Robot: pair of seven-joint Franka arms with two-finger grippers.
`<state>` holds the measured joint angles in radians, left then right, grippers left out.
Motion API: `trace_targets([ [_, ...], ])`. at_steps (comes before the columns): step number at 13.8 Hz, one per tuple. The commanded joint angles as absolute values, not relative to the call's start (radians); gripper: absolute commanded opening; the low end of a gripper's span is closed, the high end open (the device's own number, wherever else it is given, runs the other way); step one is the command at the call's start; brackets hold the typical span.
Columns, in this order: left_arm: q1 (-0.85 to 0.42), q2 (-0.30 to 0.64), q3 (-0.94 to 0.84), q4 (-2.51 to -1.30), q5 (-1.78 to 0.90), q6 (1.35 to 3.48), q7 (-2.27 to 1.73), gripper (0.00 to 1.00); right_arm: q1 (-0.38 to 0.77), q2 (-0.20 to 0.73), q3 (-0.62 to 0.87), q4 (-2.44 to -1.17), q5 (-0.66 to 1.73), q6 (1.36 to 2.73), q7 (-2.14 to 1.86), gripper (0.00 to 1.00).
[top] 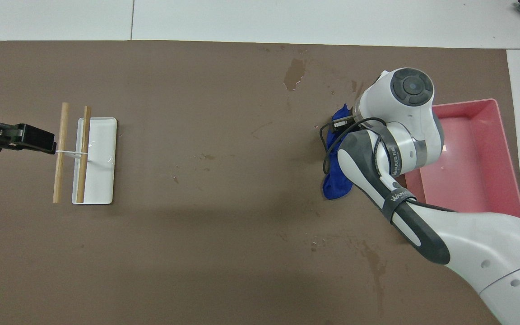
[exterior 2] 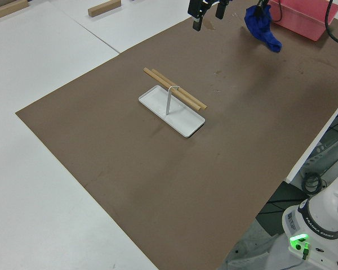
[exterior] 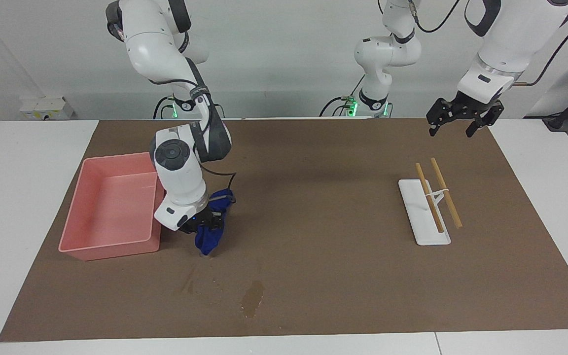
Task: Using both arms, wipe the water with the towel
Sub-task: 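Carry the towel with the right gripper over the pink tray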
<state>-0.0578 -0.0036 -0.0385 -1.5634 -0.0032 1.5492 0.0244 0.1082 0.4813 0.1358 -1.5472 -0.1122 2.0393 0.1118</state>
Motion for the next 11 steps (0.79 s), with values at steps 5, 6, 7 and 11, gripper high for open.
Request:
trace_targets([
  [5,-0.066,-0.029,-0.032,-1.589,0.006,1.543,0.031,1.0,-0.006,0.408,0.141,-1.281,-0.144,1.617,-0.107,0.0],
  [6,-0.066,-0.029,-0.032,-1.589,0.006,1.543,0.031,1.0,-0.026,0.375,0.14,-1.281,-0.146,1.588,-0.138,0.0],
  [7,-0.066,-0.029,-0.032,-1.589,0.006,1.543,0.031,1.0,-0.041,0.341,0.138,-1.279,-0.147,1.553,-0.168,0.0],
  [11,-0.066,-0.029,-0.032,-1.589,0.006,1.543,0.031,1.0,-0.116,0.235,0.137,-1.281,-0.196,1.456,-0.328,0.0],
])
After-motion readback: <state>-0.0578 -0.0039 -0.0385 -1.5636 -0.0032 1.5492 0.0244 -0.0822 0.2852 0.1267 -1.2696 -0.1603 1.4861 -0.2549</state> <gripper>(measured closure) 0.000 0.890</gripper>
